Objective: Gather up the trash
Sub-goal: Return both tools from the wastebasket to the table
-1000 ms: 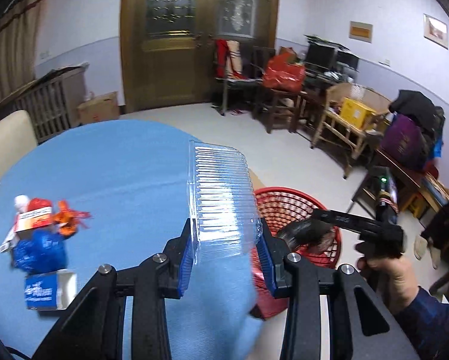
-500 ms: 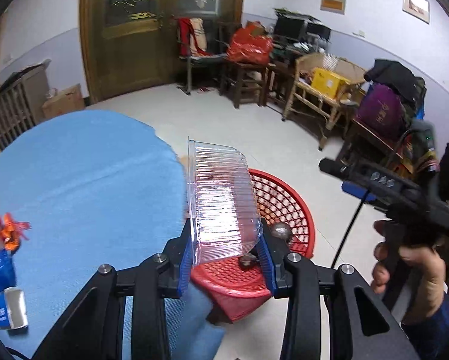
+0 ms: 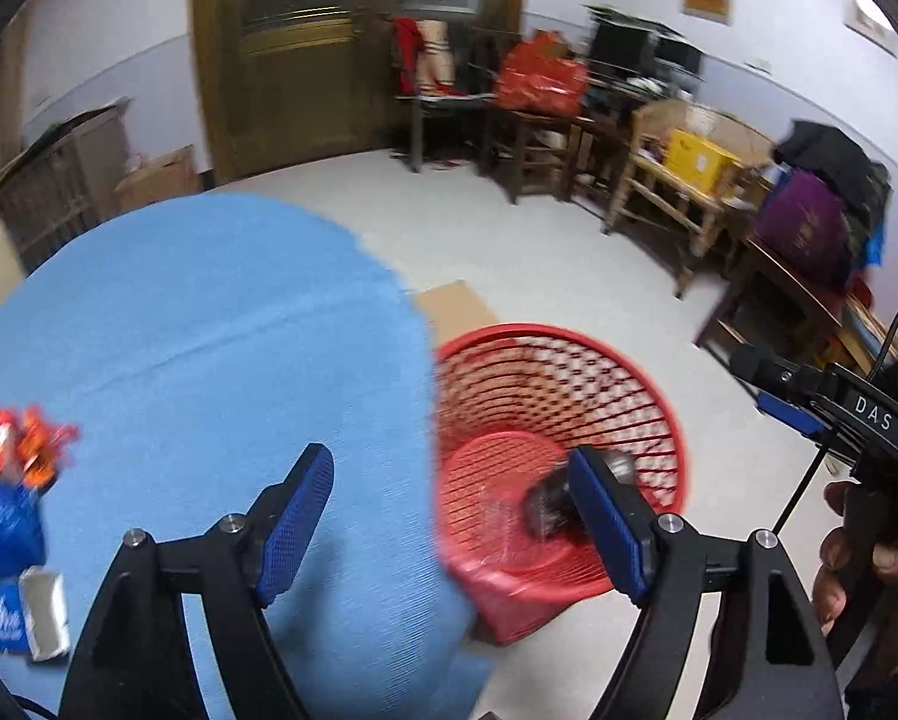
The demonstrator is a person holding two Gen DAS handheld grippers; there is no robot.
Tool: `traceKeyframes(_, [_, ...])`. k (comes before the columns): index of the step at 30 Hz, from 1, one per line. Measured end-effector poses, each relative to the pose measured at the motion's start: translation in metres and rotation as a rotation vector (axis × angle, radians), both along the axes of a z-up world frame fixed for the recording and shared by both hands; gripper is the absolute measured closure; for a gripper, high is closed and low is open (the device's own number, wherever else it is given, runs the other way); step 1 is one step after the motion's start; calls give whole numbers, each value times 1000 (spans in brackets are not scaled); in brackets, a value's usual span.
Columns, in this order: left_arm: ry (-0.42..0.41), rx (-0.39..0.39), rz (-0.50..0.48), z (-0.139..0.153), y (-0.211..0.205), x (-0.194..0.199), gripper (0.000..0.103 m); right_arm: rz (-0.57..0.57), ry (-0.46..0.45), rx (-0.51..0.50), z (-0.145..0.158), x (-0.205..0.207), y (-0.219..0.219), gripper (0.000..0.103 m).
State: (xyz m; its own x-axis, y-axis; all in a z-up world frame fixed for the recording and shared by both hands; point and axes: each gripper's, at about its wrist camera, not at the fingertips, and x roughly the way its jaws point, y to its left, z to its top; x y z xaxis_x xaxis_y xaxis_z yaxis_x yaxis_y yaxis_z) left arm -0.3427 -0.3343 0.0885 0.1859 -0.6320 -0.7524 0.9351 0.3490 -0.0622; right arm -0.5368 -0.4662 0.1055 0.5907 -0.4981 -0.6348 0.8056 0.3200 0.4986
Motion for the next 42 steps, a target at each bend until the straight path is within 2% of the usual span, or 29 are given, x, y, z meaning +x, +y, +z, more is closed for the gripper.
traceKeyframes(9, [8, -30, 233, 2, 103, 70, 22, 159, 20, 13, -12, 82, 34, 20])
traceKeyframes(16, [-12, -69, 424, 1, 182, 115, 20, 328, 39, -11, -5, 155, 76, 20])
traceKeyframes(19, [23, -73, 527, -6, 213, 138, 20, 402, 48, -27, -6, 181, 96, 20])
traceKeyframes(22, [51, -74, 594, -13, 239, 153, 20, 377, 24, -16, -10, 183, 97, 20])
traceKeyframes(25, [65, -79, 636, -20, 258, 162, 20, 298, 32, 19, -21, 169, 78, 20])
traceKeyframes(28, [77, -81, 646, -23, 265, 166, 20, 184, -2, 122, -44, 142, 49, 20])
traceKeyframes(30, [76, -78, 646, -24, 265, 167, 20, 134, -6, 229, -67, 127, 27, 20])
traceKeyframes(32, [75, -71, 637, -26, 260, 166, 20, 126, -15, 326, -86, 120, 14, 20])
traceKeyframes(34, [68, -70, 630, -27, 257, 165, 20, 150, -25, 376, -97, 121, 13, 20])
traceKeyframes(37, [62, -65, 621, -29, 255, 166, 20, 213, -20, 398, -101, 134, 22, 22])
traceKeyframes(39, [59, -58, 615, -30, 252, 166, 20, 197, -4, 395, -102, 136, 26, 22])
traceKeyframes(42, [54, -52, 610, -30, 248, 166, 20, 202, -41, 443, -107, 135, 27, 22])
